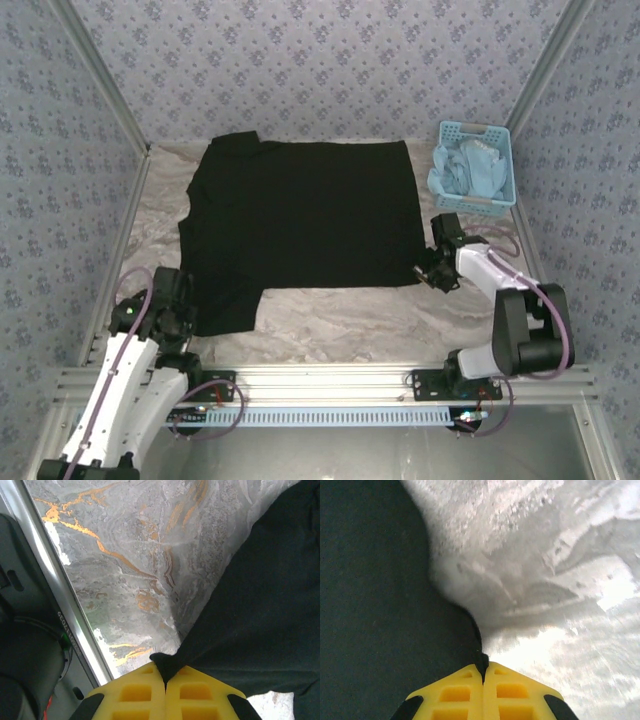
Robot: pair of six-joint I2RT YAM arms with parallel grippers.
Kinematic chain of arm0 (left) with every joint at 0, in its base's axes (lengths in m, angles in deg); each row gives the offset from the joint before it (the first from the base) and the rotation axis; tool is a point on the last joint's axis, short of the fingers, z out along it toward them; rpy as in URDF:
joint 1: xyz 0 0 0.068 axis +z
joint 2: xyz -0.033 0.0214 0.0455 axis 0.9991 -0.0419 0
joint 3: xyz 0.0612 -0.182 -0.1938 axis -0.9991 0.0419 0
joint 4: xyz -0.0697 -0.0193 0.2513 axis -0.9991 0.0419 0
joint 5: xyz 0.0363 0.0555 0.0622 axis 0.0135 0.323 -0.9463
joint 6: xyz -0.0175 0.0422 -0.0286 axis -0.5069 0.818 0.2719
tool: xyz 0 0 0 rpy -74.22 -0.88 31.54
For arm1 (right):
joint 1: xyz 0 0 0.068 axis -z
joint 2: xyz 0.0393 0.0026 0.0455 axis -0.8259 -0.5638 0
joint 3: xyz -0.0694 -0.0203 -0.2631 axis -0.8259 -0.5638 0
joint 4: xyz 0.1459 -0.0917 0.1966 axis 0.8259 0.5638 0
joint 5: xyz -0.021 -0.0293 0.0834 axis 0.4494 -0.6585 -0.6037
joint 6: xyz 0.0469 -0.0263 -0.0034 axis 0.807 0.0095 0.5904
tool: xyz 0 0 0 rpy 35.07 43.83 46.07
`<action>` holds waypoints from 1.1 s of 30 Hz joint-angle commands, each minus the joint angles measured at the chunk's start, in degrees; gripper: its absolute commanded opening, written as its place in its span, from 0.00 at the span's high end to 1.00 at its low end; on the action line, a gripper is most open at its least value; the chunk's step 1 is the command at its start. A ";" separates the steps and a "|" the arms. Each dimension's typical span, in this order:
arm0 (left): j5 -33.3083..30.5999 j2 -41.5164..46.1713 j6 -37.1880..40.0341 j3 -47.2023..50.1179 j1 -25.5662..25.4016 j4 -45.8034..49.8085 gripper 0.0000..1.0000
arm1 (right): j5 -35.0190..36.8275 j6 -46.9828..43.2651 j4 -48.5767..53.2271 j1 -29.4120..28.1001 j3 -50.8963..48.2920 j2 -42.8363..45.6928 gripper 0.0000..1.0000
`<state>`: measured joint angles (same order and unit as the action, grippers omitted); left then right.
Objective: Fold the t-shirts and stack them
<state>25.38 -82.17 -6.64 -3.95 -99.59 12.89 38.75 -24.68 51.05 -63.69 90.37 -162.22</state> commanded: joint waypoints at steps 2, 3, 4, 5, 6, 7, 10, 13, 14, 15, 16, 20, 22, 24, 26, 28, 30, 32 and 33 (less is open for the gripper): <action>-4.30 2.18 -8.98 -3.55 -4.97 8.09 1.00 | 3.82 2.32 13.62 -3.58 0.65 4.48 1.00; -5.40 2.58 -9.96 -4.27 -6.43 8.77 1.00 | 4.55 2.94 15.42 -4.20 0.50 5.97 1.00; -6.18 2.60 -10.96 -4.88 -7.86 9.55 1.00 | 5.13 3.45 16.70 -4.60 0.13 7.44 1.00; -7.18 2.60 -11.95 -5.57 -9.56 10.21 1.00 | 6.05 4.19 18.17 -5.15 -0.16 9.16 1.00; -8.32 2.47 -12.07 -6.29 -11.15 10.16 1.00 | 6.88 5.17 19.45 -5.51 -0.44 10.70 1.00; -9.50 2.19 -11.66 -6.70 -12.35 9.50 1.00 | 7.33 5.81 20.21 -5.74 -0.74 11.89 1.00; -12.27 -0.08 -7.44 -7.18 -15.26 2.92 1.00 | 7.00 6.65 19.14 -5.96 -2.35 13.56 1.00; -12.22 -3.65 -0.04 -7.02 -15.59 -8.42 1.00 | 3.44 6.56 16.73 -5.96 -3.14 11.49 1.00; -12.47 -5.17 2.76 -7.57 -15.56 -11.71 1.00 | 3.08 6.34 16.40 -5.95 -2.77 10.52 1.00; -13.40 -7.03 4.62 -8.82 -15.59 -13.10 1.00 | 3.40 5.33 16.06 -5.94 -2.12 9.82 1.00; -14.29 -8.65 5.95 -9.96 -15.52 -13.93 1.00 | 3.46 4.94 15.79 -5.96 -1.64 9.47 1.00; -11.29 -16.03 17.21 -14.87 -10.76 -22.68 1.00 | 3.46 5.02 16.91 -5.89 0.60 9.10 1.00; -5.54 -19.59 20.10 -15.70 -7.11 -28.11 1.00 | 3.48 4.43 16.49 -5.05 1.94 8.23 1.00; -2.96 -23.31 22.91 -17.84 -4.83 -30.87 1.00 | 3.10 3.33 16.16 -4.31 3.84 6.40 1.00; -1.74 -27.16 25.55 -20.82 -3.13 -31.19 1.00 | 2.70 2.31 15.35 -3.80 6.01 4.54 1.00; 0.56 -30.70 28.37 -23.57 -0.97 -32.06 1.00 | 2.59 1.25 15.16 -3.18 9.19 1.87 1.00; 2.26 -33.28 30.26 -25.29 0.65 -33.24 1.00 | 3.21 0.49 15.45 -2.45 12.31 -0.48 1.00; 3.52 -35.75 31.94 -27.35 1.91 -34.11 1.00 | 3.29 -0.04 14.95 -1.59 14.79 -2.62 1.00; 3.78 -36.78 33.14 -28.69 2.41 -34.84 1.00 | 3.07 -0.28 14.52 -1.10 15.93 -3.80 1.00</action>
<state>26.10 -117.25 20.73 -29.07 -98.43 -18.69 41.40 -23.10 65.59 -65.84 103.05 -164.00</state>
